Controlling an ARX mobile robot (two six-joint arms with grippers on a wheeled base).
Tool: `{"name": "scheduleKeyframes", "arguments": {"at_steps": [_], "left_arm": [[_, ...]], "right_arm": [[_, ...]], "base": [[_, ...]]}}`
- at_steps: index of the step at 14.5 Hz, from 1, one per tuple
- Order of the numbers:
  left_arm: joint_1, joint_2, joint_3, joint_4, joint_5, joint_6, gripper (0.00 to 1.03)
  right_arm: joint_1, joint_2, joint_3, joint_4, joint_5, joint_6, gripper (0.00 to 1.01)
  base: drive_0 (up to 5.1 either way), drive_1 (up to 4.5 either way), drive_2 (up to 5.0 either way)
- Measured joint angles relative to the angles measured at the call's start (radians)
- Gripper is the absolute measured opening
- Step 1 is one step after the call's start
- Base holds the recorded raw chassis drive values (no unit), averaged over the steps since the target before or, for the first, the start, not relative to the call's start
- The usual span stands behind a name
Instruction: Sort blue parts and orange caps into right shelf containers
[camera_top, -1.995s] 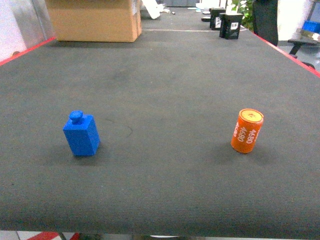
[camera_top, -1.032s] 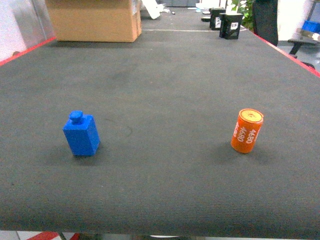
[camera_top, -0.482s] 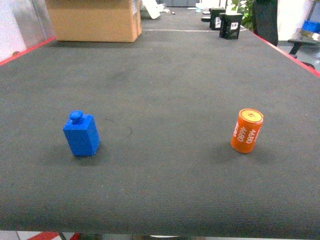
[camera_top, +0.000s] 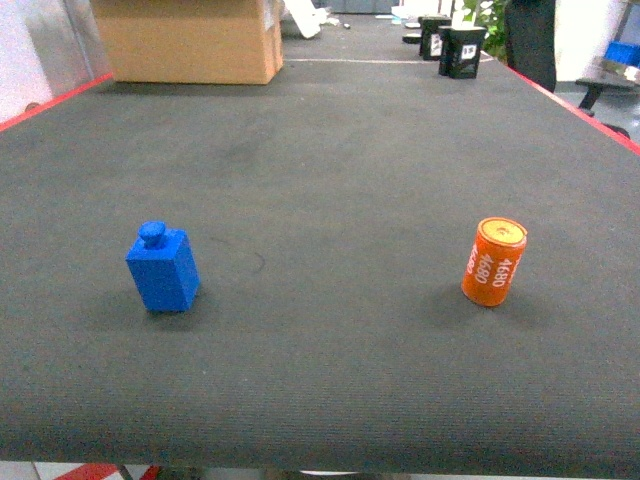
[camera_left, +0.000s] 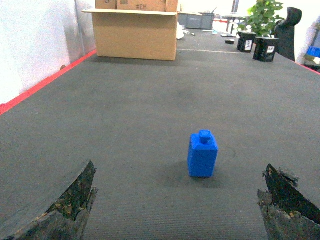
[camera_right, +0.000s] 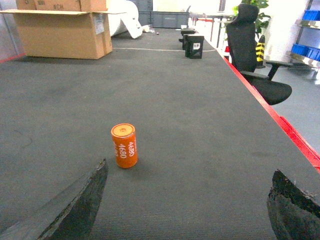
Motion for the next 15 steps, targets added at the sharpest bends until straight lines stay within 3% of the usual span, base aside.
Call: {"name": "scheduleKeyframes", "arguments": {"at_steps": [1, 2, 3, 4, 5, 7, 8, 15], "left_arm": [[0.000, 0.000, 0.000, 0.000, 0.000, 0.000, 0.98], [-0.030, 0.023, 0.014, -0.057, -0.083, 0.001, 0.98], [-0.124, 0.143, 0.031, -0.009, -0.258, -0.002, 0.98], [-0.172, 0.261, 0.042, 0.087, -0.339, -0.003, 0.98], [-0.186, 0.444, 0.055, 0.267, -0.410, -0.014, 0.98], [-0.180, 0.729, 0.128, 0.526, -0.376, -0.020, 0.98], [-0.180, 0.904, 0.196, 0.665, -0.343, -0.020, 0.98], [-0.169, 1.205, 0.328, 0.819, -0.278, -0.028, 0.98]], "right_arm": [[0.000, 0.000, 0.000, 0.000, 0.000, 0.000, 0.98], [0.027, 0.020, 0.008, -0.032, 0.085, -0.002, 0.98], [0.121, 0.142, 0.013, 0.039, 0.278, 0.006, 0.98], [0.165, 0.263, 0.013, 0.140, 0.363, 0.010, 0.98], [0.185, 0.439, 0.018, 0.317, 0.449, 0.031, 0.98], [0.213, 0.773, 0.098, 0.603, 0.446, 0.055, 0.98], [0.226, 0.947, 0.179, 0.725, 0.401, 0.078, 0.98], [0.234, 1.226, 0.321, 0.832, 0.336, 0.139, 0.98]], "base": [[0.0, 0.00, 0.0], [0.0, 0.00, 0.0], [0.0, 0.00, 0.0], [0.0, 0.00, 0.0], [0.0, 0.00, 0.0], [0.0, 0.00, 0.0], [0.0, 0.00, 0.0], [0.0, 0.00, 0.0]]}}
